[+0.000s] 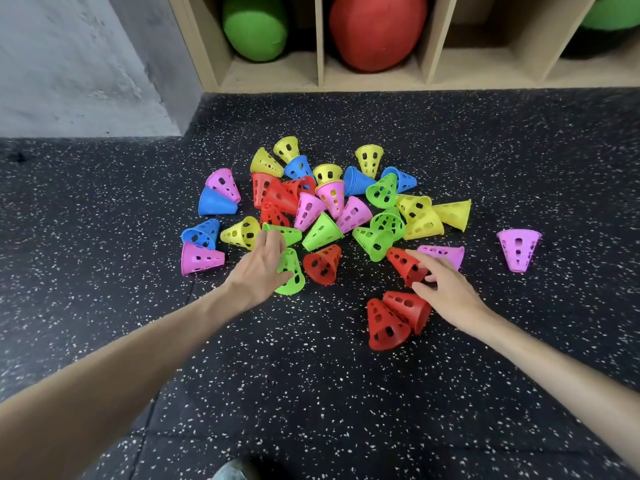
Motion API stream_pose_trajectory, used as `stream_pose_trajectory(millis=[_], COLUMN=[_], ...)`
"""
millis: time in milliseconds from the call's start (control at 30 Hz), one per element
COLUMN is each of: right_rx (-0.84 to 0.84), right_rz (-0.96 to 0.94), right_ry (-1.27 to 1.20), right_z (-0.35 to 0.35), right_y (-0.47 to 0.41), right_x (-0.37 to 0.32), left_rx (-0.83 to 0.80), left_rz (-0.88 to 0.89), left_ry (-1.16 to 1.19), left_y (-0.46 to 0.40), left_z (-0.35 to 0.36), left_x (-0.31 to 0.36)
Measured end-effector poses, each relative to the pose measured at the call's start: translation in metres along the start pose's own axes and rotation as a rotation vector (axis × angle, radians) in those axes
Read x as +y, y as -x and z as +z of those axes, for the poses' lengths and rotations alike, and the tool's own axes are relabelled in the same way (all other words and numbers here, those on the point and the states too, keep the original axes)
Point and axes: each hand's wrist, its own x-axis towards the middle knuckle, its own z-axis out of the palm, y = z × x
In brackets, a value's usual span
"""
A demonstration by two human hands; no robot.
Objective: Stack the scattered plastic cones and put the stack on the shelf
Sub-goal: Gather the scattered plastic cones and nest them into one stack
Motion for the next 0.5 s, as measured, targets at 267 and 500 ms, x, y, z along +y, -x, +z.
stream_pose_trajectory(millis=[267, 500], right_rx=[-0.018, 0.022], right_rz=[0.012, -0.065], right_ry=[-0.086, -0.143], right_z=[0.003, -0.006], right_y=[0.002, 0.012], right_x=[0.001, -0.001], left_rx=[-0.011, 0.136], left_rz=[0.052, -0.061], left_ry=[0.015, 0.321], left_y=[0.01, 0.058], left_z=[0.005, 0.02], left_x=[-0.007, 0.007])
